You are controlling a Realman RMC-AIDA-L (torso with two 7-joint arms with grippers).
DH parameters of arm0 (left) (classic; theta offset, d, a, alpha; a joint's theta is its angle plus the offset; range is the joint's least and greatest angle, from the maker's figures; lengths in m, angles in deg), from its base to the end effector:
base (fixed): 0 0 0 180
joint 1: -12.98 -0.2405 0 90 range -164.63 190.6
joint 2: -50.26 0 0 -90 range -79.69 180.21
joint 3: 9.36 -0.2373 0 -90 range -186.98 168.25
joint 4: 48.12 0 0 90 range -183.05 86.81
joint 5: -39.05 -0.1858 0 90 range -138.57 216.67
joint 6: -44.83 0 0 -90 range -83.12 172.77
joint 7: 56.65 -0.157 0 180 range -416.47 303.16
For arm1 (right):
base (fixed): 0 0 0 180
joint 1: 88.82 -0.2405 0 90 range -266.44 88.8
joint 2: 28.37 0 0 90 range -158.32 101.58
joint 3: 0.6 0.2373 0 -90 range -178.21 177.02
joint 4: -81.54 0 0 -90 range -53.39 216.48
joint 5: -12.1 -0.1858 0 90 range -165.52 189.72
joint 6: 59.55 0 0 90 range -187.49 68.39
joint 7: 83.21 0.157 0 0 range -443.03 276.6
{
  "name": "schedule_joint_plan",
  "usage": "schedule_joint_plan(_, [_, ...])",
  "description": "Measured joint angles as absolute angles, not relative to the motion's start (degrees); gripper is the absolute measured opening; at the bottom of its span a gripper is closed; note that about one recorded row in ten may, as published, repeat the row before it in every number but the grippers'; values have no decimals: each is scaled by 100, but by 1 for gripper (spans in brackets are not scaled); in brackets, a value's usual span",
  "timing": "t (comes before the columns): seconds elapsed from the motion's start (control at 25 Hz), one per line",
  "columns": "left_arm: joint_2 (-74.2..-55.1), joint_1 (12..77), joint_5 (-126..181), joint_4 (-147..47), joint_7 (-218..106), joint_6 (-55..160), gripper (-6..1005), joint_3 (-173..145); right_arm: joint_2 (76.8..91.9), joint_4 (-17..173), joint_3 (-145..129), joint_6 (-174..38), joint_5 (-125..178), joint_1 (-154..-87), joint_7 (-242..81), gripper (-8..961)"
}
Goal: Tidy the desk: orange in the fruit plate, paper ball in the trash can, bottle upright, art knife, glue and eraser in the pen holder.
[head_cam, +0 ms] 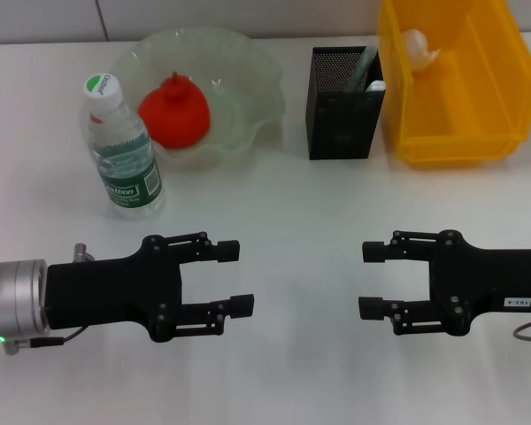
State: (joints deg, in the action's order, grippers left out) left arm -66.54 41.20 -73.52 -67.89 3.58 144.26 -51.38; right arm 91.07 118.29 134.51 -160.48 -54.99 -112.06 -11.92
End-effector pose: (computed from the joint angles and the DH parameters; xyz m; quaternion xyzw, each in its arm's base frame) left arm -0.2327 0.2441 -0.0301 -0.9368 -0.1586 -0.3108 0.0260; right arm 0.2356 0.2454 -0.0146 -0.9470 0.1719 0.2691 0.0364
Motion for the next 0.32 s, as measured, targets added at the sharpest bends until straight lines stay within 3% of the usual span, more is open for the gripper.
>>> schedule_joint_plan(0.32, [-6636,4085,-7419,-6838,355,14458,732,-5138,9108,11743,13456,-16027,-5503,-11262,-1254,758])
